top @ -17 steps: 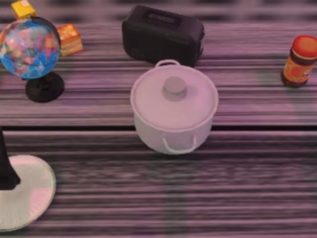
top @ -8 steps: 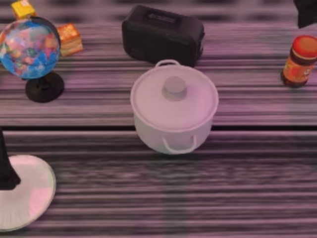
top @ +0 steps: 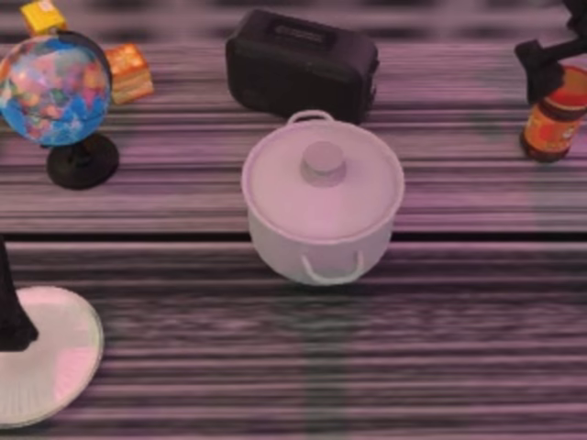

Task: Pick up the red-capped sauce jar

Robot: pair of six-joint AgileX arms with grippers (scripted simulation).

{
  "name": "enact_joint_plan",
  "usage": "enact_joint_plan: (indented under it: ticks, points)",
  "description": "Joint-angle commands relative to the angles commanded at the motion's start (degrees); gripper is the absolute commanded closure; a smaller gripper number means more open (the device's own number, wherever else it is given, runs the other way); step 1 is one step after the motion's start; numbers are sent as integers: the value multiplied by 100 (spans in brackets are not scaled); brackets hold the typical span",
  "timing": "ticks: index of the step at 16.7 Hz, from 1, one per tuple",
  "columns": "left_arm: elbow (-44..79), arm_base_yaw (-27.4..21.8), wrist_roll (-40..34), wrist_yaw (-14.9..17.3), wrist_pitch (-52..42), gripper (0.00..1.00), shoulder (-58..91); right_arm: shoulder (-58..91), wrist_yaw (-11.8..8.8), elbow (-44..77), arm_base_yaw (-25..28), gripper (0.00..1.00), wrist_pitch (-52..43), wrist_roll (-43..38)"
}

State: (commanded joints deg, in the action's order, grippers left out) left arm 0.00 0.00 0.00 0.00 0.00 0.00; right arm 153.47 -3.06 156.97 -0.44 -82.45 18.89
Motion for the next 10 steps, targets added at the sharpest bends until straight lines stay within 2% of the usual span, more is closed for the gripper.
enact_joint_plan:
  ticks: [5, 10]
  points:
    - [0, 0, 0, 0, 0, 0, 0, 13, 2, -33, 11, 0, 29, -6]
    - [0, 0, 0, 0, 0, 0, 0, -24, 5, -720, 27, 0, 699, -26]
